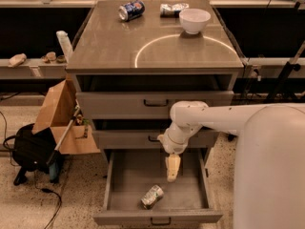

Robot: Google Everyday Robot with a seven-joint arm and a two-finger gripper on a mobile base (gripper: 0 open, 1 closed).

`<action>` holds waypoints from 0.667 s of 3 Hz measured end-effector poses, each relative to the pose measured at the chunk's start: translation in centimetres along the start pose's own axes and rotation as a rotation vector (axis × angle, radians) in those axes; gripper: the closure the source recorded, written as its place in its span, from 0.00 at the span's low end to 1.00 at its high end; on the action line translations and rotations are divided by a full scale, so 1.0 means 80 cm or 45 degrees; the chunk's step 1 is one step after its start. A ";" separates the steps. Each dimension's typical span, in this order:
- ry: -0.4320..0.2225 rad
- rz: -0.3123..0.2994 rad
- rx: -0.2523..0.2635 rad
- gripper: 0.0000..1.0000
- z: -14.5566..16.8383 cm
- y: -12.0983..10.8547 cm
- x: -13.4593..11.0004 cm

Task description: Pick 7up can from bottom drawer and place on counter

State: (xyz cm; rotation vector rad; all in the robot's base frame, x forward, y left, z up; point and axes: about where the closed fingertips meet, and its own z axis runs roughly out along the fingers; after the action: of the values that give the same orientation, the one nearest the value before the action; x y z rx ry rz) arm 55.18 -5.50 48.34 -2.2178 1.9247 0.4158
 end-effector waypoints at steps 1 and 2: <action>0.000 0.000 0.000 0.00 0.000 0.000 0.000; 0.002 0.017 0.015 0.00 0.007 0.002 0.003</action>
Offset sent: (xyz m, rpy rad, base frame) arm -0.0016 -0.0031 -0.0131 -0.0030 -0.0310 -0.0527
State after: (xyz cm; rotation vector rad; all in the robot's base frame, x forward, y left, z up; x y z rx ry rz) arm 55.03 -5.56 47.75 -2.1999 1.9387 0.4033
